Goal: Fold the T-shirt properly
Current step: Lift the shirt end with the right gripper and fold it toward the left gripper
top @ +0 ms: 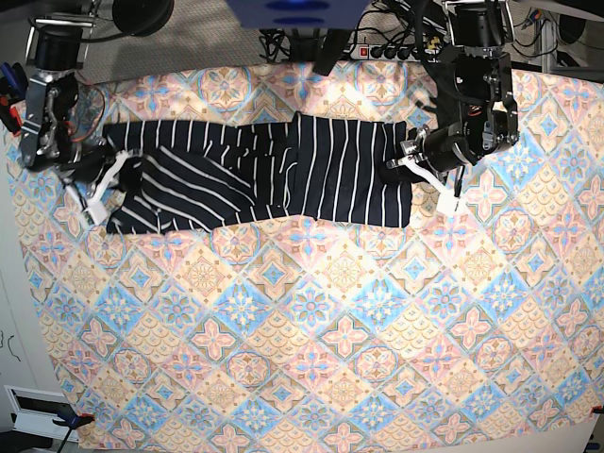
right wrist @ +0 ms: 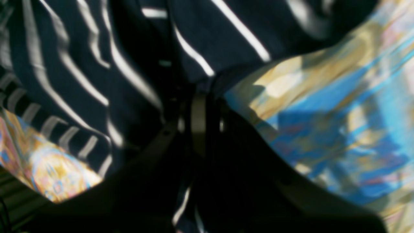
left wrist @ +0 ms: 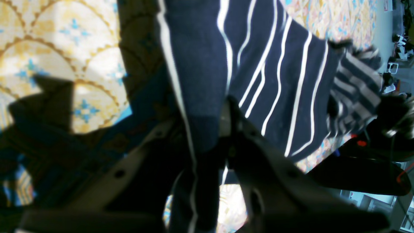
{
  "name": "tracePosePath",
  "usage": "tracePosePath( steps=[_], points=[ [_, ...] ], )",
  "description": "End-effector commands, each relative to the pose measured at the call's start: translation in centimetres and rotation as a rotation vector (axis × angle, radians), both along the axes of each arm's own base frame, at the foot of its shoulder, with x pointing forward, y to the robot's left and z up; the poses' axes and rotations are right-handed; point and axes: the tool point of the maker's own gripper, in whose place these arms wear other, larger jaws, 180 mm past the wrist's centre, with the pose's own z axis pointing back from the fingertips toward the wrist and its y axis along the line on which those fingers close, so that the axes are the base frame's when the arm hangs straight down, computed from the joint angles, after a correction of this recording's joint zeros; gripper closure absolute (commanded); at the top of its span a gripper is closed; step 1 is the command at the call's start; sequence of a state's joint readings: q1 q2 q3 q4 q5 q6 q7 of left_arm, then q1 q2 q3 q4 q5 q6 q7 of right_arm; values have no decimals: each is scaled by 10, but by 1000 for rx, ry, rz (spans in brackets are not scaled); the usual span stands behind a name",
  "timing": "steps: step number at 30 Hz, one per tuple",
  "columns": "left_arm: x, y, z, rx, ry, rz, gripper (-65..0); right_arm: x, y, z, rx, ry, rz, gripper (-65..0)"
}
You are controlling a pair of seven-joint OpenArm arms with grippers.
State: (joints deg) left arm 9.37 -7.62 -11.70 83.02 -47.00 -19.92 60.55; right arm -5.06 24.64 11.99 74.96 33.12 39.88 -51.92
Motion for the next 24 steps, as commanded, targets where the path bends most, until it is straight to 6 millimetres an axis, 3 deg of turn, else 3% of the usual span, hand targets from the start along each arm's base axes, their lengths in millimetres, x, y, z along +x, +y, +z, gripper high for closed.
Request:
tracePosePath(
  steps=[1,11,19,24],
  points=[
    [14,0,13,-17,-63,20,0,10,-12,15,-29,-40,-4,-4],
    [19,-10,9,-56,-72,60,0,37,7,68,-93,-180,92,-4],
    [17,-25,3,-71,-48,21,0,41,93,106,-22,-305,335,-3],
    [17,-25,3,-71,-48,21,0,34,133,119,-15,-350,463,-3]
  ],
)
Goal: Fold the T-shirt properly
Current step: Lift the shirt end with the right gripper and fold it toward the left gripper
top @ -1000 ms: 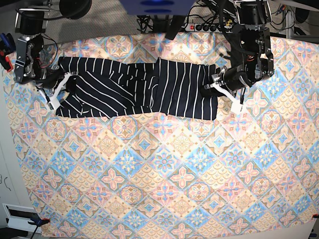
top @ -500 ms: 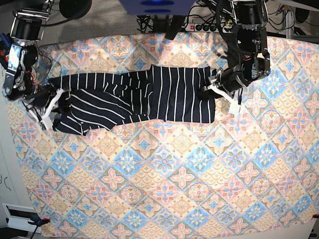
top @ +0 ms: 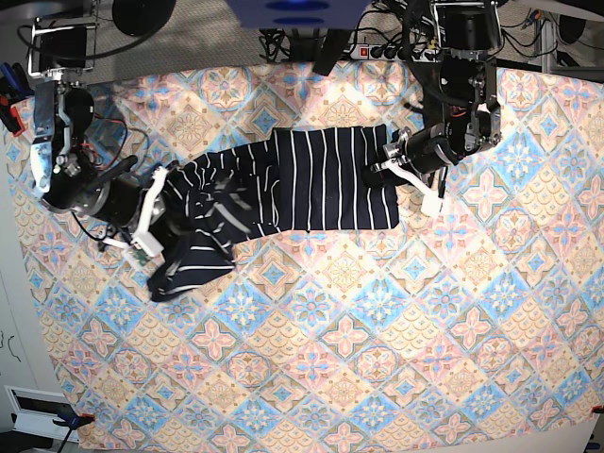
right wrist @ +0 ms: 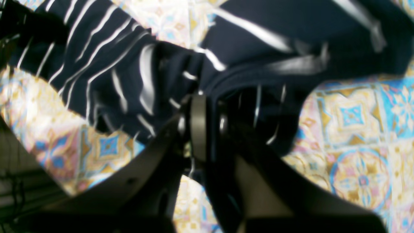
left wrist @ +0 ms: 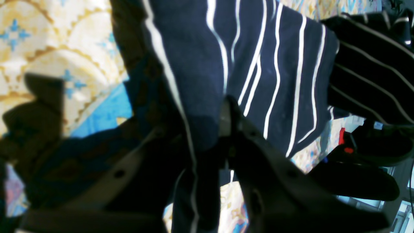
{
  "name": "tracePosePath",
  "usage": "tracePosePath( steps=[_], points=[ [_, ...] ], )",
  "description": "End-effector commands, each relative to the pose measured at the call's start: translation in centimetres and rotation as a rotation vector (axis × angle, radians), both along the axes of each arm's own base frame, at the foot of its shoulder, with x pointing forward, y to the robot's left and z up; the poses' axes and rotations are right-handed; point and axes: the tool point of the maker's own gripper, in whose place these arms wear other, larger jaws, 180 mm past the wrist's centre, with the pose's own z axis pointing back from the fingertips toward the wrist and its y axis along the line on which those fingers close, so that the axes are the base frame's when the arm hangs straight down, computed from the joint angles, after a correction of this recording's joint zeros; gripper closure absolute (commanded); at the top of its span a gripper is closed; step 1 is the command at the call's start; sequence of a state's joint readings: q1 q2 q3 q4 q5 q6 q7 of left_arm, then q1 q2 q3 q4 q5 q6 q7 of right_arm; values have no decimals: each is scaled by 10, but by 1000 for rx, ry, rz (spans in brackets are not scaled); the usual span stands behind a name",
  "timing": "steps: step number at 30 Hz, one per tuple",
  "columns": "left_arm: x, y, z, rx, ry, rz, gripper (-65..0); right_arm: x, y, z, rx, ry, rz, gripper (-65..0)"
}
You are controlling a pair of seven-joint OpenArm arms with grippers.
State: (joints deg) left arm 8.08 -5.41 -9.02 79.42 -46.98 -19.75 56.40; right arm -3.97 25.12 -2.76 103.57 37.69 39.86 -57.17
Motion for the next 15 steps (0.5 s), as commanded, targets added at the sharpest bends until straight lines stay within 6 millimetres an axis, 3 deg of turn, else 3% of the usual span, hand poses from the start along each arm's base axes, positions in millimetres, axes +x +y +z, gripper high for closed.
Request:
tracePosePath(
  steps=[1,8,15],
  points=[
    [10,0,10,-16,-40,3,0,6,8,17,27,-54,27,-3],
    [10,0,10,-16,-40,3,-56,4,44,21,46,-63,136,-3],
    [10,0,10,-16,-36,8,-55,-9,92,28,96,-79,254,-3]
  ],
)
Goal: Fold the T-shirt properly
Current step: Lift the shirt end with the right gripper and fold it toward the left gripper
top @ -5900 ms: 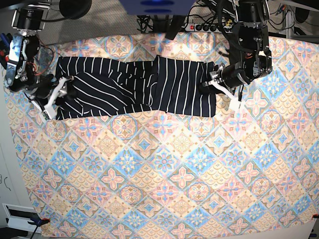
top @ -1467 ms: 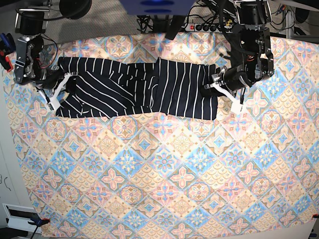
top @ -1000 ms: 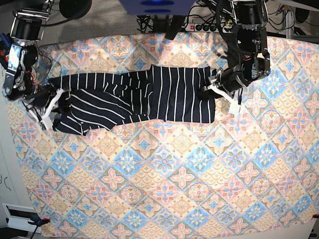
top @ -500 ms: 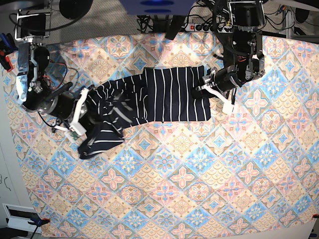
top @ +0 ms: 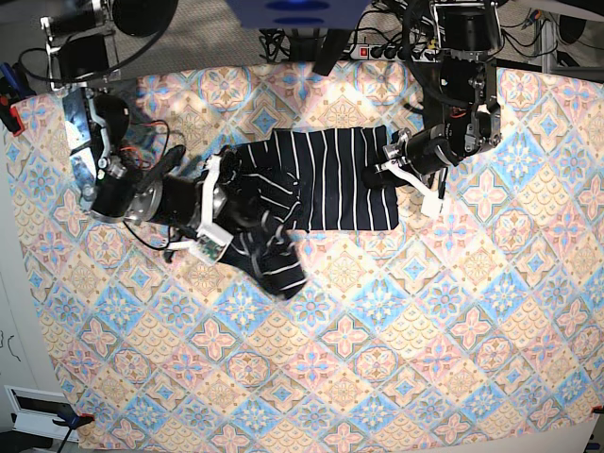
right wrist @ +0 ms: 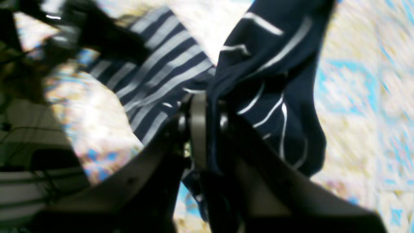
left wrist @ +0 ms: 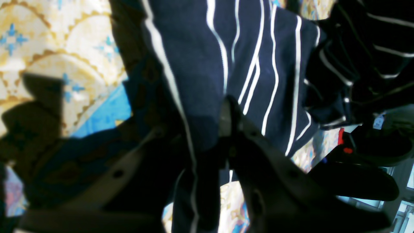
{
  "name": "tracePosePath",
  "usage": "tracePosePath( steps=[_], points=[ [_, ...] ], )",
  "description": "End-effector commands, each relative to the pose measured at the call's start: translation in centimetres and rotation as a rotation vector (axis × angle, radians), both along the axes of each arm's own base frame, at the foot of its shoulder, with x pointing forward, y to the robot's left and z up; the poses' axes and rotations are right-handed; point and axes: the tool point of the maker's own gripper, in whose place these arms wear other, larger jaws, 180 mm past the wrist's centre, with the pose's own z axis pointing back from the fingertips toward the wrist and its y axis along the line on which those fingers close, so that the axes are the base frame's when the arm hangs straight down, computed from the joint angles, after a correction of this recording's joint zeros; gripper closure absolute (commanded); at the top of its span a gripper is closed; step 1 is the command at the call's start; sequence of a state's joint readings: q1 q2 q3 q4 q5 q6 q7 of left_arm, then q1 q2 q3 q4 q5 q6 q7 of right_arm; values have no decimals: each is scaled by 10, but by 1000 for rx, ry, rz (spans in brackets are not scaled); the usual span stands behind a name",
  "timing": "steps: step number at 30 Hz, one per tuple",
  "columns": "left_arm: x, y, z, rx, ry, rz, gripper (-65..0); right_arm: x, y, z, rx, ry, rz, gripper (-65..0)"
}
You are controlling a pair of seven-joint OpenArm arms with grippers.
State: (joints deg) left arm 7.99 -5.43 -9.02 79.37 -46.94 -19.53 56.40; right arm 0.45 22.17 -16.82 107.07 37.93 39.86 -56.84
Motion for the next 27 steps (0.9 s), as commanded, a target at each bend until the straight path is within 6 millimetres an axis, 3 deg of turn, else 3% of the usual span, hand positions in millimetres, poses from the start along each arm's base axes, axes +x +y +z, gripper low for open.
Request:
tracePosePath(
  steps=[1,9,15,19,27],
  points=[
    [9,0,10,-17,-38,5,-55,3,8,13,36,-36,21,-3],
    [5,2,-9,-31,28,23,-55,-9,56,26,81,-63,155,-3],
    [6,2,-9,-31,24,21,-64,-16,85,29,67,-94,240,-3],
    [14,-2,-3,-36,4,14,-140,-28,101,22,40,-98,295,-3],
    [23,-54,6,-55,-27,-117,-159,-46,129,10,-31,-132,390,-3]
  ],
)
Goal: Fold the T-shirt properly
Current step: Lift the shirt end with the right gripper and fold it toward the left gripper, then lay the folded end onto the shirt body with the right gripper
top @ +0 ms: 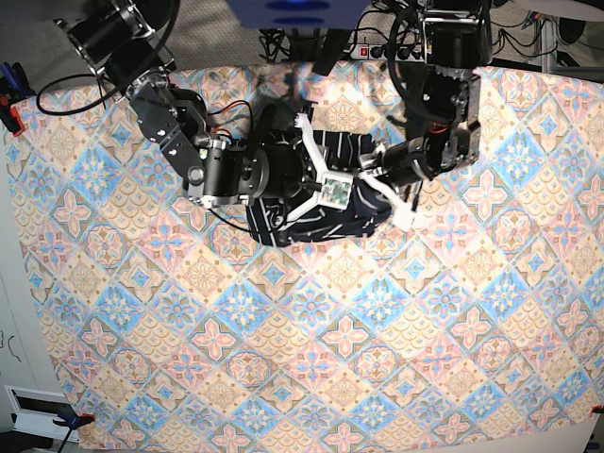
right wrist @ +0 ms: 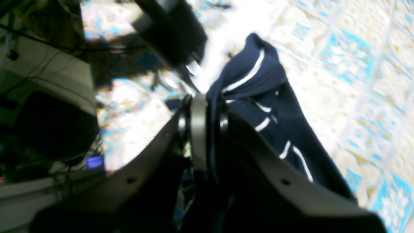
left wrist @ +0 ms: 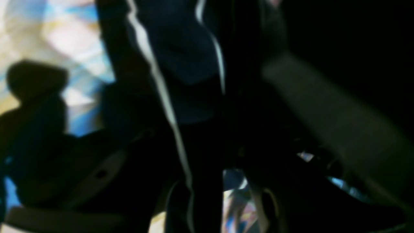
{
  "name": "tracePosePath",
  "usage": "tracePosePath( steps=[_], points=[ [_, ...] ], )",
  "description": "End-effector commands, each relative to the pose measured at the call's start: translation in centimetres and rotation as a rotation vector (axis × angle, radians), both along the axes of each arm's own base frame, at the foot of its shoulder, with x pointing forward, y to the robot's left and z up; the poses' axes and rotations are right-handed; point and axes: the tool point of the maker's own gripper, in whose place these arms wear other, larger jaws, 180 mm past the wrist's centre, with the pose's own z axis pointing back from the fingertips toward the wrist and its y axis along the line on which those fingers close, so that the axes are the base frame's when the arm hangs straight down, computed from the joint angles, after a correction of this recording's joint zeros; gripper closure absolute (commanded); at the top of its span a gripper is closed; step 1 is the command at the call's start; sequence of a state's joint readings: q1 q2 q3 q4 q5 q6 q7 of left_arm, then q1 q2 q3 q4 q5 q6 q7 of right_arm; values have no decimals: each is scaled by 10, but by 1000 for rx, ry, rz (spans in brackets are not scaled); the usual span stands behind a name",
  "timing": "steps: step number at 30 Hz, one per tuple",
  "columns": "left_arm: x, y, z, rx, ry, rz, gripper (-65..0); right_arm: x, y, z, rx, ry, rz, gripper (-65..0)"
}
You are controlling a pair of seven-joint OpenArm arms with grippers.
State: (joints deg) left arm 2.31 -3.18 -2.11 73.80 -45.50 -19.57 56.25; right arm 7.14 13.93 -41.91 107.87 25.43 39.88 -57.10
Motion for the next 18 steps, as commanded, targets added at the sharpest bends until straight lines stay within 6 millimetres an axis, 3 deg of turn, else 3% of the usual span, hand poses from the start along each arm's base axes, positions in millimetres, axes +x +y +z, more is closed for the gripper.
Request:
tracePosePath(
  steps=[1,6,12,18],
  points=[
    [6,-7,10,-20,-37,-17,-161,7,9,18,52,-39,15,-3],
    [0,-10,8,-16,-26,-41,-167,13,9,20,49,-54,15,-3],
    [-7,1,2,35,-20,-92,-167,17,6,18,24,-76,9,-3],
    [-3,5,13,-40,-37,-70,-168,20,2,12,-15,-102,3,-3]
  ],
)
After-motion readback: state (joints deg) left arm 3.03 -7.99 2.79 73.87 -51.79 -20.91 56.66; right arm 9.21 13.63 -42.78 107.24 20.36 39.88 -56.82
